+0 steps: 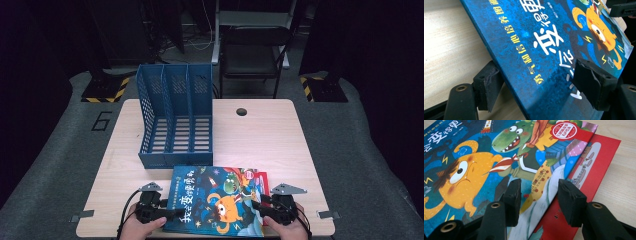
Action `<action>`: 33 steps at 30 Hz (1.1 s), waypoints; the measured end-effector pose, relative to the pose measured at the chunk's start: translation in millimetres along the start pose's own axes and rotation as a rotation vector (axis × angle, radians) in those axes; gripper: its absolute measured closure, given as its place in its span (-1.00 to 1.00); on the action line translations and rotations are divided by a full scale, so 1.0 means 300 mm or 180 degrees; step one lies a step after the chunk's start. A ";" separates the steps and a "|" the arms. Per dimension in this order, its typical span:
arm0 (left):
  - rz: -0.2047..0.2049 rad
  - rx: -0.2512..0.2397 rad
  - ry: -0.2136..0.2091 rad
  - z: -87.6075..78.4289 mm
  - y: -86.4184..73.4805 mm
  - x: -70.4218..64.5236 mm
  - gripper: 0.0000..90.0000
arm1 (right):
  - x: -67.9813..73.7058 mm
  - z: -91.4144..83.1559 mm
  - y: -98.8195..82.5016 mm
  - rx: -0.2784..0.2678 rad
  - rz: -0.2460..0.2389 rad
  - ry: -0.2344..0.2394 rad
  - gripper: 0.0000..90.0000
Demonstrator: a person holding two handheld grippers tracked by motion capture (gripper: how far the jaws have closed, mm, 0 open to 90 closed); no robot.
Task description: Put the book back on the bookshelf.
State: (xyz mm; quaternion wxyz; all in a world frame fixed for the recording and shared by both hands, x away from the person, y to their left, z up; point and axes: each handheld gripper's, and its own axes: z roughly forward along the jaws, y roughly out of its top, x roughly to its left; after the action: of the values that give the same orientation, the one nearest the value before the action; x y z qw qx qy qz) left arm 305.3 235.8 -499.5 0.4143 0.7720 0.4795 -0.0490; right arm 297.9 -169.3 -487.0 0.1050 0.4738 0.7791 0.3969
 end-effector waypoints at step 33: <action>-0.0378 0.0079 -0.0018 -0.080 -0.007 0.047 -0.25 | 0.036 0.054 0.036 0.0045 -0.0109 0.0204 0.20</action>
State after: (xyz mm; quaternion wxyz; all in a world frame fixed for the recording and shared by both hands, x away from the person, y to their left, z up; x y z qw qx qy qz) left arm 303.4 262.5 -491.8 0.4025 0.7471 0.5226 -0.0815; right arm 308.1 -149.5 -487.6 0.0834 0.4481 0.7928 0.4046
